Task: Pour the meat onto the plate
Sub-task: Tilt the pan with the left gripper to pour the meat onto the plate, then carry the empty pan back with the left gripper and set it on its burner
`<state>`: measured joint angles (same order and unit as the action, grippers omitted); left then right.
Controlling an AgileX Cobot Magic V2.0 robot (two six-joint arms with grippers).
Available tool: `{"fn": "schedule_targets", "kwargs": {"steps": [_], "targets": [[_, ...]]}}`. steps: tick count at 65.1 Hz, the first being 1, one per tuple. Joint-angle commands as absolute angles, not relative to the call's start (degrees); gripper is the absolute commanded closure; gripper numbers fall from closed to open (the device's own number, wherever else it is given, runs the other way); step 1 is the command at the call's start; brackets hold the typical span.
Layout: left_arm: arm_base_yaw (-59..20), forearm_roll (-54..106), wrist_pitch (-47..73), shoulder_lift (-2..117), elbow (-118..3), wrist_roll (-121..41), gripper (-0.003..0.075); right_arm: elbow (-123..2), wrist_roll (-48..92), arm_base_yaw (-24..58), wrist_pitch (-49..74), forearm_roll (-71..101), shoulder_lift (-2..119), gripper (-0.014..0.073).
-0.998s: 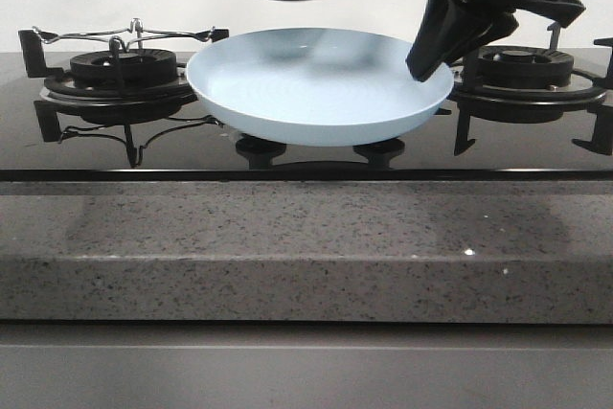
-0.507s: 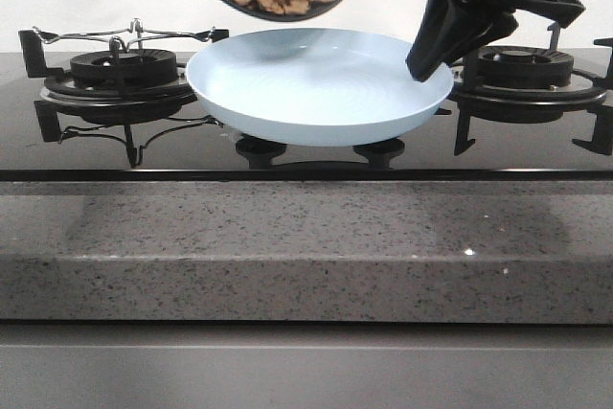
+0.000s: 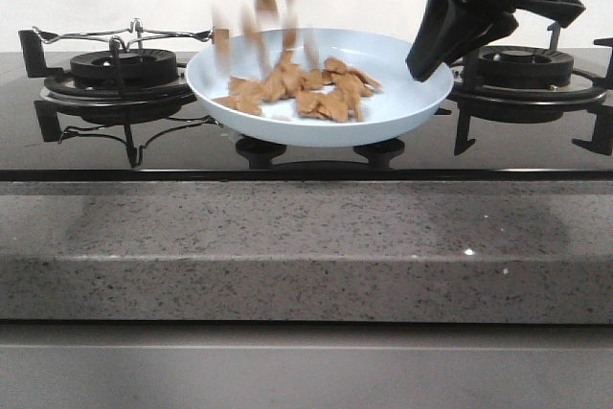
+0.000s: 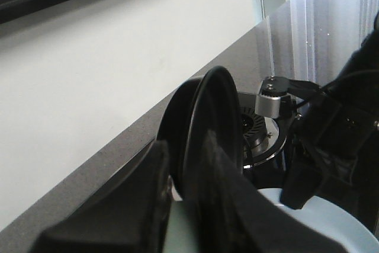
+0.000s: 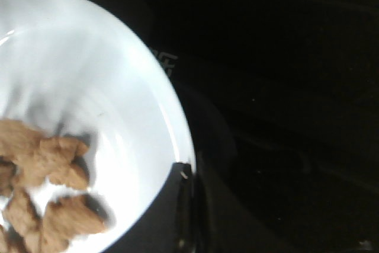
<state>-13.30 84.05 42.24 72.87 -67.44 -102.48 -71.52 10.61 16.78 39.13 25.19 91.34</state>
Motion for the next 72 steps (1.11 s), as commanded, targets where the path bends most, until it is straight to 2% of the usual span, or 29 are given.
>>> {"fn": "schedule_targets", "kwargs": {"steps": [1,11,40,60,72], "targets": [[-13.8,88.6,44.6,70.7,-69.3,-107.2,0.0741,-73.0,11.2,16.7,37.5,25.5,89.6,0.0662],[-13.8,88.8,48.2,70.7,-69.3,-114.4,0.0741,-73.0,11.2,16.7,37.5,25.5,89.6,0.0662],[-13.8,88.8,47.7,70.7,-69.3,-113.8,0.0741,-73.0,11.2,16.7,37.5,25.5,89.6,0.0662],[-11.7,89.3,29.7,70.9,-69.3,-87.2,0.0741,-73.0,11.2,16.7,37.5,25.5,89.6,0.0662],[-6.5,89.3,25.3,73.0,-69.3,-69.6,0.0741,-73.0,11.2,16.7,37.5,25.5,89.6,0.0662]]}}
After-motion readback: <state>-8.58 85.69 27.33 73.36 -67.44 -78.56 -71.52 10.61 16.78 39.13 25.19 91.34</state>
